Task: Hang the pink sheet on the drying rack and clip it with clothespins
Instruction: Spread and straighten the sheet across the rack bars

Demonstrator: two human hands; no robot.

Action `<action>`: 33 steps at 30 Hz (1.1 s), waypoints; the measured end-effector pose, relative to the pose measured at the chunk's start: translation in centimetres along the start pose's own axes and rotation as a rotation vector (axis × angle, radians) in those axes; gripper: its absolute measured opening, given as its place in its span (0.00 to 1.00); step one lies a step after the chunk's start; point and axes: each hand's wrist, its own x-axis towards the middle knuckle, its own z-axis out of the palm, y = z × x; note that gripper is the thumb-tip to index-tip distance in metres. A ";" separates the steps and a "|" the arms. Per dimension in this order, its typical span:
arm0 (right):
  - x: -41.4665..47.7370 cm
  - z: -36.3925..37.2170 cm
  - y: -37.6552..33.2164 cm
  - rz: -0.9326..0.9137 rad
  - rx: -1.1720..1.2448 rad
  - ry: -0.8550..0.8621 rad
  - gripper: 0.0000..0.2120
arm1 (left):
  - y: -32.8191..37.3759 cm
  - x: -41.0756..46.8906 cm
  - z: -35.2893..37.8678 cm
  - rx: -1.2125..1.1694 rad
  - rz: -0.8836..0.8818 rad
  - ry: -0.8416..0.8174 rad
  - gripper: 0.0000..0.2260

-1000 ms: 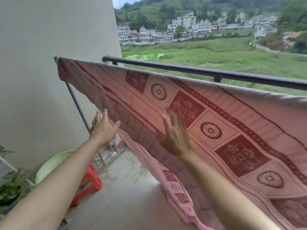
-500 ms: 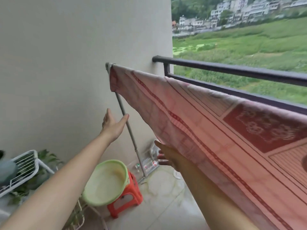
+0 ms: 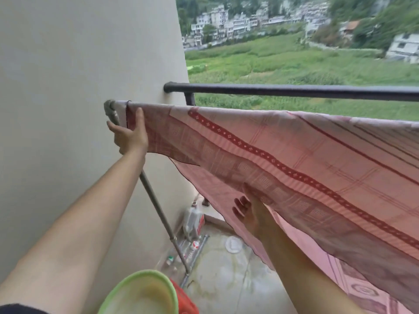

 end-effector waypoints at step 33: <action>-5.9 18.3 -6.8 -1.553 -1.711 0.781 0.32 | 2.0 0.4 -0.7 -0.245 0.205 -0.569 0.32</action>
